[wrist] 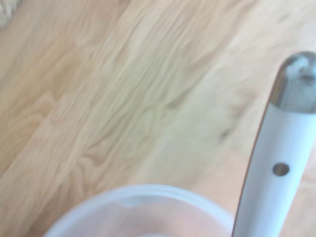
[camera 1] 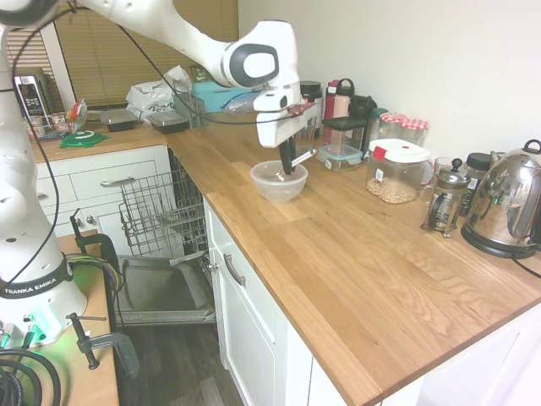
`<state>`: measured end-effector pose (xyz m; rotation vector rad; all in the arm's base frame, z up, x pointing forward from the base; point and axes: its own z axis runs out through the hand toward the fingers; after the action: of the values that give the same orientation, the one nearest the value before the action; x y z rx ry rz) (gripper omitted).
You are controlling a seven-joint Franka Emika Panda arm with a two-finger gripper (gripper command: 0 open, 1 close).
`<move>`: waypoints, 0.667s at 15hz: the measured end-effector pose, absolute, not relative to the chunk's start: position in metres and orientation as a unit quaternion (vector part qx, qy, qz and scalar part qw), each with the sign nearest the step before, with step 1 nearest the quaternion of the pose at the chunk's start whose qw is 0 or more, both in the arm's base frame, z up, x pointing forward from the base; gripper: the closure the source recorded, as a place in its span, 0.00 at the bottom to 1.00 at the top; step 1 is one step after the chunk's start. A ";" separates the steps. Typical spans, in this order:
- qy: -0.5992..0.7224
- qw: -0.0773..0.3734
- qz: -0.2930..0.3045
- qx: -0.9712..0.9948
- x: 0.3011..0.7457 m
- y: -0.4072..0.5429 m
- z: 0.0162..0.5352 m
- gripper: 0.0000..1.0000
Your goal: Put the fork in the dishwasher
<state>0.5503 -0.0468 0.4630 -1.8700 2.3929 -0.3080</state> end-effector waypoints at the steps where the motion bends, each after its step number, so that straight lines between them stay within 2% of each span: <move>1: 0.781 0.056 -0.111 -0.612 0.534 -0.049 0.477 1.00; 5: 0.740 0.074 -0.162 -0.648 0.467 0.000 0.522 1.00; 10: 0.646 0.033 -0.242 -0.723 0.374 0.191 0.535 1.00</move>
<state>0.3738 0.1911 0.5347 -2.2259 1.9890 -0.7444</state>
